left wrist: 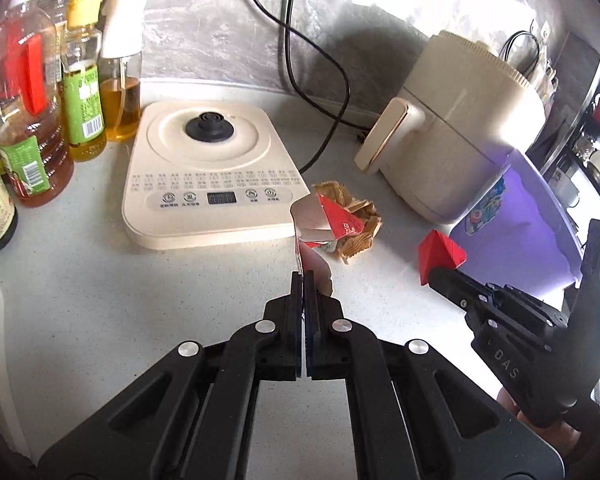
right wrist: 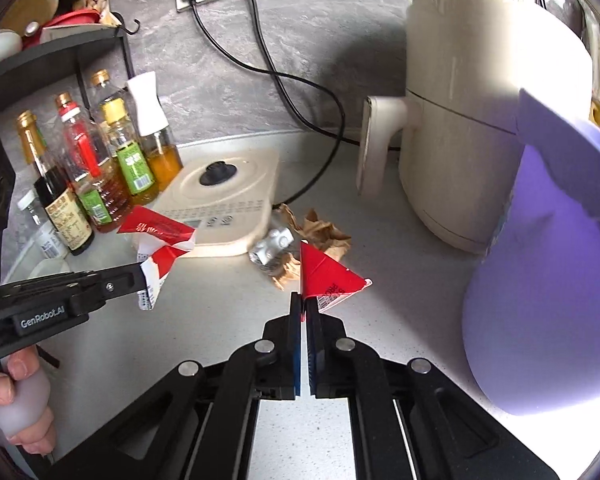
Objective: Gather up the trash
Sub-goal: 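Carry the red papers to the lavender bucket and release both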
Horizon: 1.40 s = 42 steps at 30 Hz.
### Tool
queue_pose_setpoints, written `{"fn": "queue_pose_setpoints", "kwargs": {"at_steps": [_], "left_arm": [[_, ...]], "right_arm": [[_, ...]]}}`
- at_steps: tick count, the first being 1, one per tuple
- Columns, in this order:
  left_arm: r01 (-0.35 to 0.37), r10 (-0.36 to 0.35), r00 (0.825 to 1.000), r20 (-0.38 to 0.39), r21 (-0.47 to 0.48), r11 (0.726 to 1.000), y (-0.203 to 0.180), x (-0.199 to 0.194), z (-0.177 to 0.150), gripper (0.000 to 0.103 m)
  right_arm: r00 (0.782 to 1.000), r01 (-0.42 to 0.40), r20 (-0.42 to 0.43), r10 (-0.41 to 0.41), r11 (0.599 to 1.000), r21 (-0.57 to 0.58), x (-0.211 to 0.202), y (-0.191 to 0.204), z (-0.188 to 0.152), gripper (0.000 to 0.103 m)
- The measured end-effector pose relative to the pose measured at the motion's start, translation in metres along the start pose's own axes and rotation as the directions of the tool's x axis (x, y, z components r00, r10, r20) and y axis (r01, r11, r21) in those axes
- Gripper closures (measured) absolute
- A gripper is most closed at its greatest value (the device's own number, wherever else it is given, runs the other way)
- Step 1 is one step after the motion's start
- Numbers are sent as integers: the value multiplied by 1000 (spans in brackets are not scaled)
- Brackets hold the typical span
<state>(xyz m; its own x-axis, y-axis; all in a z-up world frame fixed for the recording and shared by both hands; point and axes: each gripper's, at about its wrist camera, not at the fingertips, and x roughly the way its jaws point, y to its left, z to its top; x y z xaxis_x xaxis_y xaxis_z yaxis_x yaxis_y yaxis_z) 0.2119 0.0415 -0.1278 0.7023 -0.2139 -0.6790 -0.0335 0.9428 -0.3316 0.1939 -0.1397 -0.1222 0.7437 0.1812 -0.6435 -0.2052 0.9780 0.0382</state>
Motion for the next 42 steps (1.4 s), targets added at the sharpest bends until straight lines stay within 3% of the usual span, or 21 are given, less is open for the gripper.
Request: {"fn": "queue_pose_setpoints", "kwargs": {"at_steps": [11, 21, 30, 42], "left_arm": [[-67, 60, 991, 119, 56, 996, -32, -64, 14, 101], [-46, 23, 981, 193, 117, 992, -62, -105, 30, 101], [-40, -1, 972, 234, 170, 985, -91, -122, 38, 101], [34, -94, 967, 239, 241, 970, -145, -116, 48, 101]], "right_arm": [[992, -45, 119, 48, 999, -25, -70, 9, 29, 100], [983, -14, 181, 12, 1000, 9, -120, -15, 61, 100], [973, 77, 212, -88, 995, 58, -146, -55, 76, 99], [944, 231, 212, -251, 966, 117, -159, -118, 88, 97]]}}
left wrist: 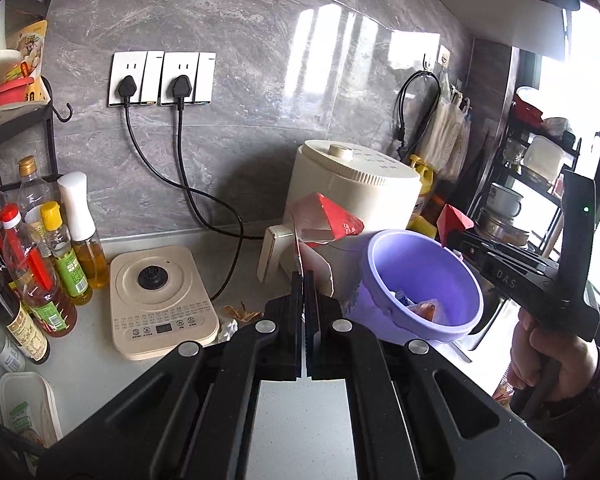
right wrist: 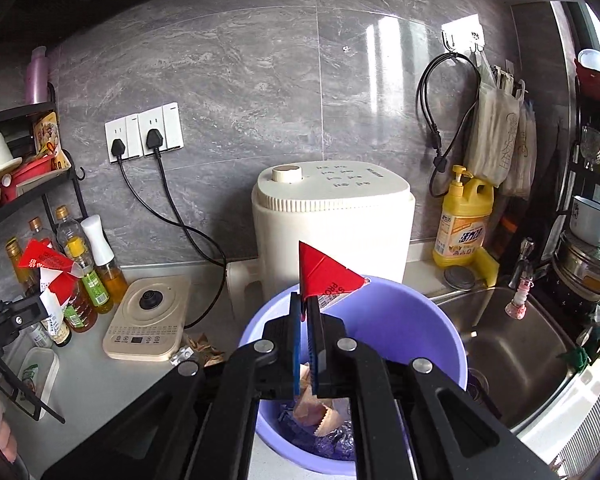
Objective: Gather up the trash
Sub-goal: 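Carry the red papers to the lavender bucket and release both, then move both tools back toward the last brown paper and pill pack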
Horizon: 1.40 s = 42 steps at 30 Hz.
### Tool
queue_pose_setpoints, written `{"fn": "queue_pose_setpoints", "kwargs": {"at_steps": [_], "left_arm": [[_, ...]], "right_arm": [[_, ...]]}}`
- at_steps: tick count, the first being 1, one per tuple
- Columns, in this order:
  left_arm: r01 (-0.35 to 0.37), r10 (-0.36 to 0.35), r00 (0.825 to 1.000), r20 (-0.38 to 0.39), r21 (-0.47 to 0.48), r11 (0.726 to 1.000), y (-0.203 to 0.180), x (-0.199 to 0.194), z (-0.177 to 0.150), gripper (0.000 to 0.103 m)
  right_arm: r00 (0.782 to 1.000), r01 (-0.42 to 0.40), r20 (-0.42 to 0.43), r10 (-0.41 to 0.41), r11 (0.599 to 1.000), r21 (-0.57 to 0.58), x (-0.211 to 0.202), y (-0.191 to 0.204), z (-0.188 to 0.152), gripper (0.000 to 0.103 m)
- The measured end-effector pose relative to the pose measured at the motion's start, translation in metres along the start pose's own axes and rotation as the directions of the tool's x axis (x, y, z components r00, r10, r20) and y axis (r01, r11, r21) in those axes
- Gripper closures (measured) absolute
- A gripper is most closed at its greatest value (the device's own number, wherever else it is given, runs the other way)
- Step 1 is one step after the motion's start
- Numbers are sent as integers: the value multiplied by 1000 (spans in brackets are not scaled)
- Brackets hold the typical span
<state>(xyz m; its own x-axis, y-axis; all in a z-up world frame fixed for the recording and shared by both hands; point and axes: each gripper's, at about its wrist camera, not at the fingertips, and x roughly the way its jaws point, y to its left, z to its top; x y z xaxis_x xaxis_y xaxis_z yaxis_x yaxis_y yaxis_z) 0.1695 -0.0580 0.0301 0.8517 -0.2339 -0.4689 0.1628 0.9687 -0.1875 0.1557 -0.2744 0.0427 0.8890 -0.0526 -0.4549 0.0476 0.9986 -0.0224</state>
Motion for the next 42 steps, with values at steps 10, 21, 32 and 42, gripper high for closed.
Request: {"fn": "queue_pose_setpoints", "kwargs": {"at_steps": [10, 21, 32, 42], "left_arm": [[65, -65, 998, -24, 21, 998, -27, 27, 2, 101], [191, -186, 980, -72, 58, 980, -66, 67, 7, 101], [306, -286, 946, -152, 130, 943, -120, 104, 12, 80], [181, -172, 978, -120, 68, 981, -77, 84, -4, 12]], "right_arm": [[1000, 3, -26, -2, 999, 43, -6, -25, -16, 46], [998, 66, -8, -65, 992, 107, -56, -61, -26, 45], [992, 126, -19, -125, 982, 141, -88, -81, -45, 44], [998, 45, -42, -40, 993, 111, -72, -51, -50, 28]]}}
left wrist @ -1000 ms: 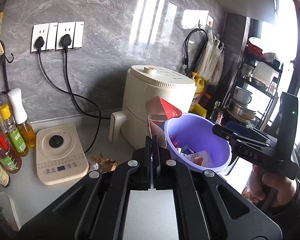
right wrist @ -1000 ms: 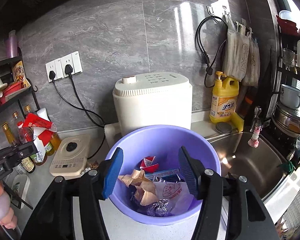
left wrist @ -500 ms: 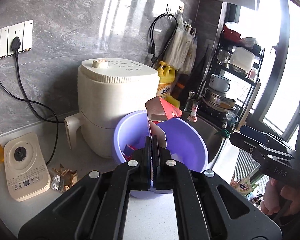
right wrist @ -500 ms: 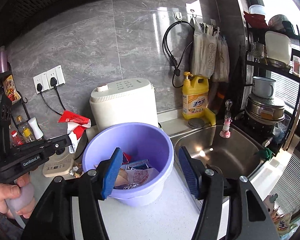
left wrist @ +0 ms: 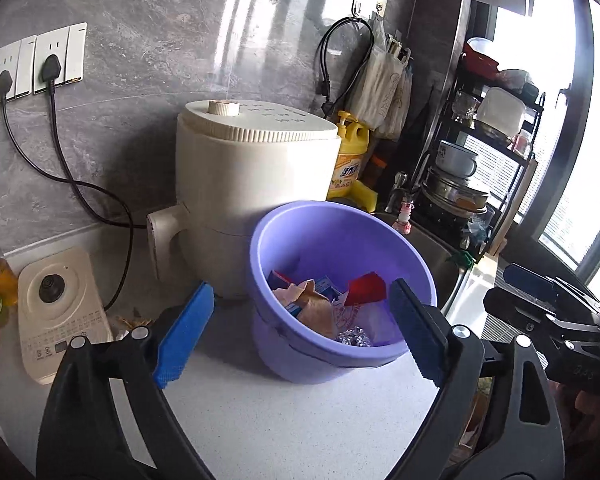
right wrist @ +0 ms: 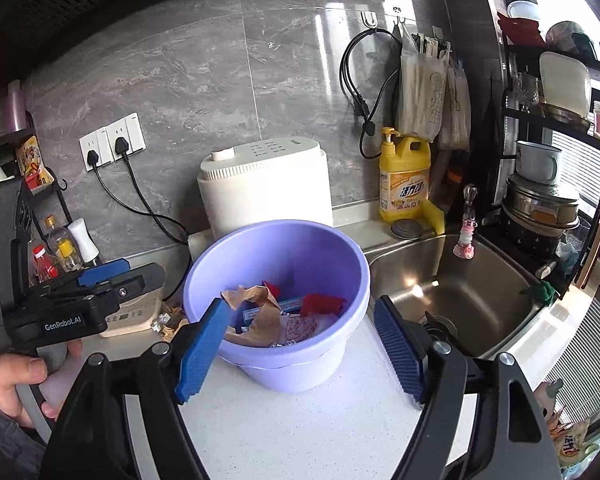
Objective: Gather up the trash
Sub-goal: 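Move both tools back toward the last brown paper and pill pack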
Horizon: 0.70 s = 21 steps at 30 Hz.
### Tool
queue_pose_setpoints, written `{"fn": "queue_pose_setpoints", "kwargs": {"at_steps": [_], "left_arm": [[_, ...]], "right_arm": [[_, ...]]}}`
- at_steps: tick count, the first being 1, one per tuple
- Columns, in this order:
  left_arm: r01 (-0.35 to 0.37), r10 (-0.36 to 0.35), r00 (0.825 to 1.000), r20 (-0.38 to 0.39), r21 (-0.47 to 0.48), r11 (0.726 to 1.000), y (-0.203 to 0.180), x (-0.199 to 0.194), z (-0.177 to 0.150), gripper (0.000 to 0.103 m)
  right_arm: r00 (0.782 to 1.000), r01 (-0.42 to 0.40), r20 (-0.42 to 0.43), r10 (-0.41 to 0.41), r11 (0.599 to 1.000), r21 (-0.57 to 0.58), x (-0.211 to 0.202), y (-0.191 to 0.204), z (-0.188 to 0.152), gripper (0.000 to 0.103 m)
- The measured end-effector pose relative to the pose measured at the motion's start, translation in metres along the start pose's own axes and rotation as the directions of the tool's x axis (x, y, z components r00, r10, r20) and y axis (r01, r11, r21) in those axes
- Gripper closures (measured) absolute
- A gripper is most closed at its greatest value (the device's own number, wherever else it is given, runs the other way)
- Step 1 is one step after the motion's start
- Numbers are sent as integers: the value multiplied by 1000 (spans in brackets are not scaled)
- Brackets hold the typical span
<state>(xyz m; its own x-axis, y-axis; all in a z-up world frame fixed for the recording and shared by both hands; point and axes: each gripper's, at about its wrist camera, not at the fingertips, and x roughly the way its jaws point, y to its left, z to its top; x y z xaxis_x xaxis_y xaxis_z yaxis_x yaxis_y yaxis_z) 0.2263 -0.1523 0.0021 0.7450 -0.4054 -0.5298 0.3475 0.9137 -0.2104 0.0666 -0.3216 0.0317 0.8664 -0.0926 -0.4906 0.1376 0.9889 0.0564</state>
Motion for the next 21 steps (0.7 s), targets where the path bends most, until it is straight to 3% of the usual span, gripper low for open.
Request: {"fn": "queue_pose_setpoints", "kwargs": {"at_steps": [10, 21], "left_arm": [[-178, 181, 984, 10, -117, 977, 67, -48, -28, 6], [-282, 288, 958, 4, -200, 938, 112, -86, -53, 6]], "right_arm": [[993, -113, -27, 112, 992, -55, 23, 53, -5, 10], [972, -232, -66, 224, 961, -153, 39, 114, -13, 8]]}}
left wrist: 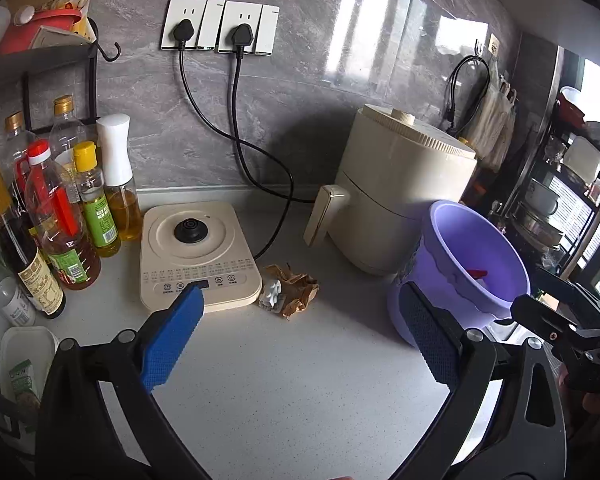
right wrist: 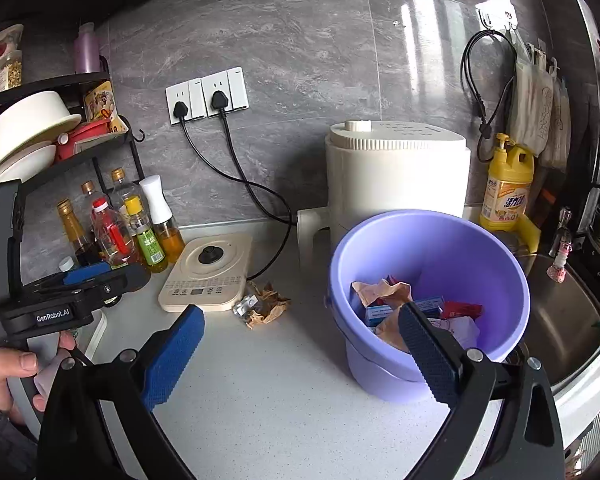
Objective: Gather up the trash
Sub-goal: 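Move both tools back toward the last brown paper and pill pack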
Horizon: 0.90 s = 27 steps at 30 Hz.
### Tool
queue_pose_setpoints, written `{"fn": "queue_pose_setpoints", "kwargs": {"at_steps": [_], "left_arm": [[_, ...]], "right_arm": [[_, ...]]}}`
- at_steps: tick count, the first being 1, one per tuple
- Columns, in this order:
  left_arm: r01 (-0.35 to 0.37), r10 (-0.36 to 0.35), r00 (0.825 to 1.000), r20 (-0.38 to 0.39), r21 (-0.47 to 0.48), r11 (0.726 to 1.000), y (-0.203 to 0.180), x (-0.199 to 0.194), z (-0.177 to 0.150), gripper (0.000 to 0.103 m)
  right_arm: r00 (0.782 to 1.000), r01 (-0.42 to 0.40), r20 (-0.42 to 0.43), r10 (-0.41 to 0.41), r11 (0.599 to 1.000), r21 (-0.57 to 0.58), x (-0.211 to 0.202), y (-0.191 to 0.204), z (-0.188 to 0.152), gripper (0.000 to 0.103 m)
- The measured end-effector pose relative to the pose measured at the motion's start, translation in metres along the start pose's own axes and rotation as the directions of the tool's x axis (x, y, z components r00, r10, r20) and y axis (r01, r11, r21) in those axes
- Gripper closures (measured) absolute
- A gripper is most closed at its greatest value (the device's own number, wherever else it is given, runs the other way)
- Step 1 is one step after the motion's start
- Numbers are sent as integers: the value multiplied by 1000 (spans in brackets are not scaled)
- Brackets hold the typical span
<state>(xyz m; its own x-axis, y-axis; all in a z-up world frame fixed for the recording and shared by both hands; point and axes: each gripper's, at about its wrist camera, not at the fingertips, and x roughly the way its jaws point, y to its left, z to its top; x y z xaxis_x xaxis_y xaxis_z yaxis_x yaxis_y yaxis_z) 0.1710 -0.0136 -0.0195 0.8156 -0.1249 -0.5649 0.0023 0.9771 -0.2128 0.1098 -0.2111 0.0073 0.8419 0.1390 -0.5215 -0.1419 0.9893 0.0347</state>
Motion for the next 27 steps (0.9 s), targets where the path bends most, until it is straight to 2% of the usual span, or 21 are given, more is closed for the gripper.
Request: {"fn": "queue_pose_setpoints", "kwargs": {"at_steps": [4, 8, 13, 19, 25, 27], "left_arm": [[-24, 24, 1000, 0, -30, 999, 15, -2, -3, 6], [-37, 37, 999, 1, -51, 998, 27, -1, -4, 6], [-52, 53, 999, 3, -63, 997, 36, 7, -4, 6], [-55, 55, 998, -6, -77, 995, 46, 27, -6, 7], [-43, 40, 998, -39, -81, 996, 55, 56, -8, 22], [-37, 33, 998, -56, -85, 996, 58, 67, -9, 29]], "right_arm": [[999, -45, -17, 44, 998, -33, 11, 17, 0, 8], [995, -91, -45, 89, 994, -56, 28, 30, 1, 13], [992, -101, -87, 96, 993, -59, 56, 37, -2, 24], [986, -117, -135, 100, 986, -117, 93, 47, -2, 33], [972, -118, -214, 92, 987, -112, 145, 47, 3, 47], [970, -113, -229, 85, 987, -112, 160, 47, 5, 49]]}}
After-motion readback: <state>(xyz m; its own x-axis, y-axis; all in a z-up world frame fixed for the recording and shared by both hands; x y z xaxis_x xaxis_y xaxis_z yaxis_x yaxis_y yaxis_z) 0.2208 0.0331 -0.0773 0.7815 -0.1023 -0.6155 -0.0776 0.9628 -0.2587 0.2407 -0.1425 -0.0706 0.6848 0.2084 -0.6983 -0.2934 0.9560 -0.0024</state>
